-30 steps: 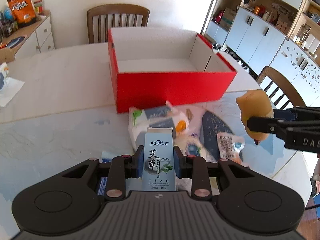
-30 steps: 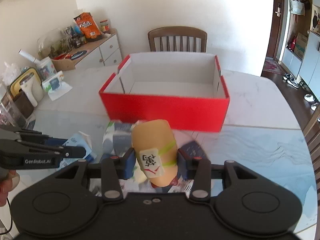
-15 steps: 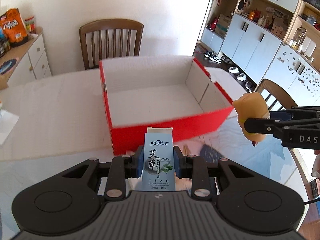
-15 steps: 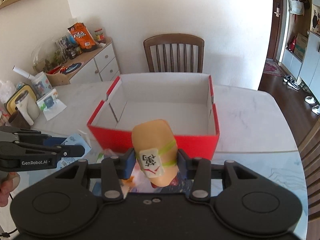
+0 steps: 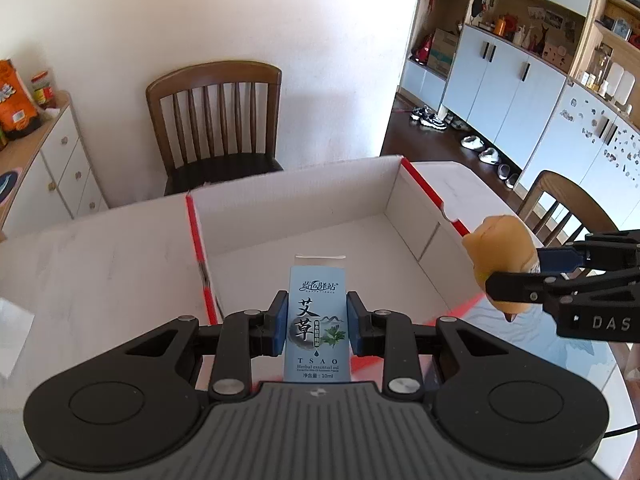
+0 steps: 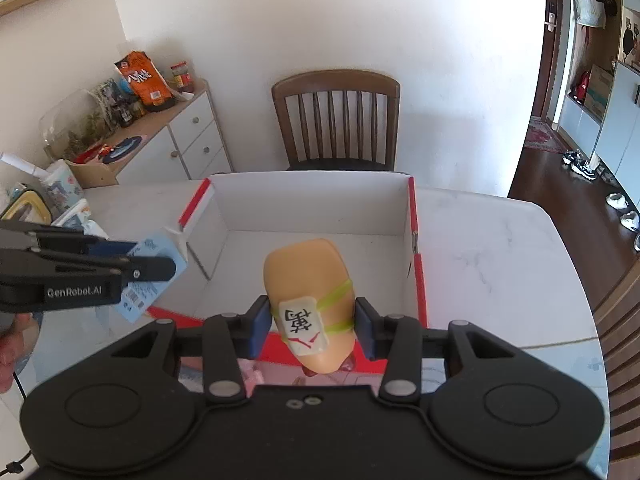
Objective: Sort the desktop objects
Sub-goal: 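Carry the yellow toy and white carton with both tools into the red box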
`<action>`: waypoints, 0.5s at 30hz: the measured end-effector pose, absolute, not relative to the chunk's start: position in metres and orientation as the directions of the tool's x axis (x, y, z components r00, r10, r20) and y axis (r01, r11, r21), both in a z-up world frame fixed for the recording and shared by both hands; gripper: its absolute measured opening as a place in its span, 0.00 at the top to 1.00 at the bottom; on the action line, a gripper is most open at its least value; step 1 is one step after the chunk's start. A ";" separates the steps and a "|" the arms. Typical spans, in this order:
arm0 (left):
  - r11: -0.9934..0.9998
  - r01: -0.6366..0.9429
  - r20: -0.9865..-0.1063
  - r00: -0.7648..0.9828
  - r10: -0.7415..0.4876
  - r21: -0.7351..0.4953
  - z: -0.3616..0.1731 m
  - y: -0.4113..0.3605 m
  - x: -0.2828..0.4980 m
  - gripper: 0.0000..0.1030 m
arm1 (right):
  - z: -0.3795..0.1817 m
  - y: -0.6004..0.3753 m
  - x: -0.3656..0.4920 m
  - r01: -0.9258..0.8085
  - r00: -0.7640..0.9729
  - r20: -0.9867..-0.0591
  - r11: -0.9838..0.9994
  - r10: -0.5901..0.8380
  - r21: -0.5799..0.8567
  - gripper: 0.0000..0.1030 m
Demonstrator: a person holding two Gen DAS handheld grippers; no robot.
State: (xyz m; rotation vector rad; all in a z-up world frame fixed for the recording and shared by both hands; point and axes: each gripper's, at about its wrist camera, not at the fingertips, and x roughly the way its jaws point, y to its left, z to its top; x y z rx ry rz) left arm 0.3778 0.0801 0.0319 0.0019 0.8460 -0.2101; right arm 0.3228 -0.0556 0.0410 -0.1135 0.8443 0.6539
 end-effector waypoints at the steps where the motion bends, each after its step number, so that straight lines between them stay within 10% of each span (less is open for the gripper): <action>1: 0.980 0.185 -0.743 0.645 -0.180 -0.077 0.031 0.080 0.384 0.73 | 0.039 -0.053 0.327 -0.575 0.484 -0.729 0.804 0.484 0.152 0.58; 15: 0.981 0.191 -0.791 0.598 -0.129 -0.016 -0.016 0.065 0.453 0.73 | -0.001 -0.015 0.369 -0.595 0.443 -0.799 0.800 0.408 0.079 0.58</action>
